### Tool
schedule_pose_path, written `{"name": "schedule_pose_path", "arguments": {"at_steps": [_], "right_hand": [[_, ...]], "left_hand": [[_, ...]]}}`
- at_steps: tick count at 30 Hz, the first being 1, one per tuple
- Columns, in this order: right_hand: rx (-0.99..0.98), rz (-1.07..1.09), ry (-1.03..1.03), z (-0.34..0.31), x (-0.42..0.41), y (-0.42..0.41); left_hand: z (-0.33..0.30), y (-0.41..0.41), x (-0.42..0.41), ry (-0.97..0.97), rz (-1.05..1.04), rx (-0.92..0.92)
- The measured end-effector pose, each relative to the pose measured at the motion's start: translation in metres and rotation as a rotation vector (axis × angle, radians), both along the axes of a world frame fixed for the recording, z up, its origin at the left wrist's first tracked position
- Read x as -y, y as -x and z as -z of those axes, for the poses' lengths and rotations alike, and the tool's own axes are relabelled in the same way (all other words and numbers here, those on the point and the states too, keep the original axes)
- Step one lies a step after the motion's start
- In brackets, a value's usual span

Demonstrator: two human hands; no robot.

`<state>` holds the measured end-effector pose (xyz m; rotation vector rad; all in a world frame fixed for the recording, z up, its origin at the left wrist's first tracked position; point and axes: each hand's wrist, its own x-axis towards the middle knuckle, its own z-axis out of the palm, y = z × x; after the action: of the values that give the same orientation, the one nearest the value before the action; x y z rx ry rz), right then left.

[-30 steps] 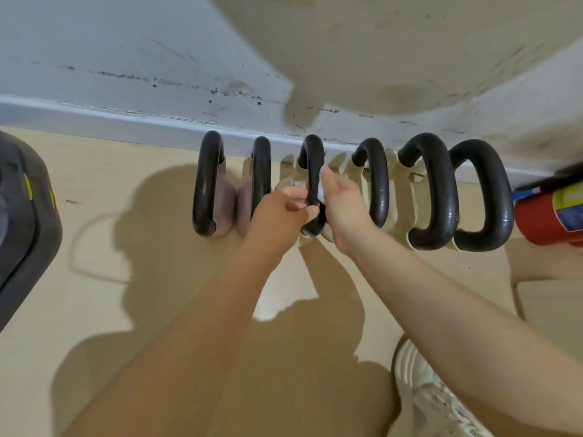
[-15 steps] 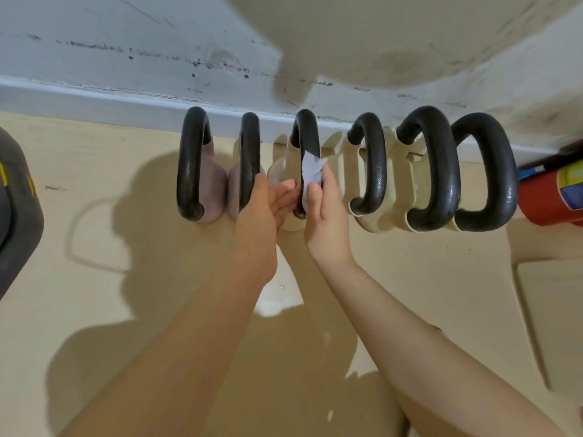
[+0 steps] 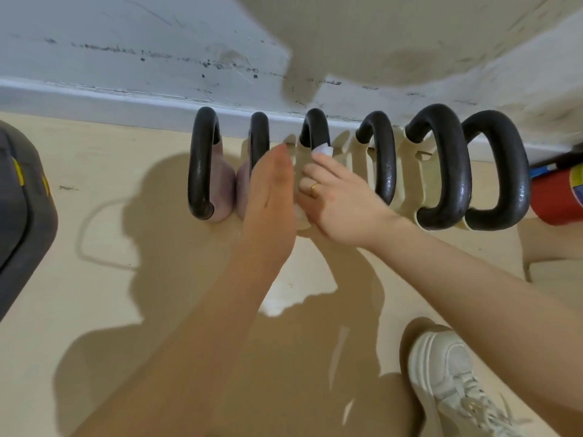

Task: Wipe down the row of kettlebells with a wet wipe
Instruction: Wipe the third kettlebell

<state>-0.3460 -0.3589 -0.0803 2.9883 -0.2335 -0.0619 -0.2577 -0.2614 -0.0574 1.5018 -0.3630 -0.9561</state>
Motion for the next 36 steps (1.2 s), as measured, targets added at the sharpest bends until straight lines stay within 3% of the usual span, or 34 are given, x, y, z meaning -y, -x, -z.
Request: {"name": "schedule_pose_path", "arguments": {"at_steps": [4,9,14,19,24,27,29,34,36], "right_hand": [[-0.019,0.078,0.112,-0.009,0.002,-0.010],[-0.186,-0.054,0.402,0.035,-0.029,0.027],[-0.127,-0.123,0.400,0.038,-0.015,0.031],[0.285,0.207,0.091,0.030,-0.009,0.008],[0.313,0.243,-0.041,0.052,-0.032,0.027],[0.289,0.529,-0.394,0.040,-0.050,0.022],[0.417,0.707,-0.490,0.037,-0.064,0.006],[0.805,1.021,-1.083,0.054,-0.076,-0.003],[0.688,0.892,-0.905,0.049,-0.075,-0.006]], "left_hand": [[-0.009,-0.002,-0.004,0.004,-0.038,-0.010],[-0.008,0.003,-0.011,-0.029,-0.033,-0.011],[-0.008,0.012,-0.008,0.017,-0.011,-0.024],[-0.005,0.014,-0.012,0.030,-0.051,0.031],[-0.001,0.014,-0.018,-0.028,-0.077,0.027],[0.002,0.016,-0.020,-0.043,-0.066,0.024],[0.004,0.018,-0.020,-0.054,-0.058,0.031],[0.003,0.026,-0.013,-0.089,0.026,0.000],[0.001,0.030,-0.011,-0.068,0.034,-0.038]]}}
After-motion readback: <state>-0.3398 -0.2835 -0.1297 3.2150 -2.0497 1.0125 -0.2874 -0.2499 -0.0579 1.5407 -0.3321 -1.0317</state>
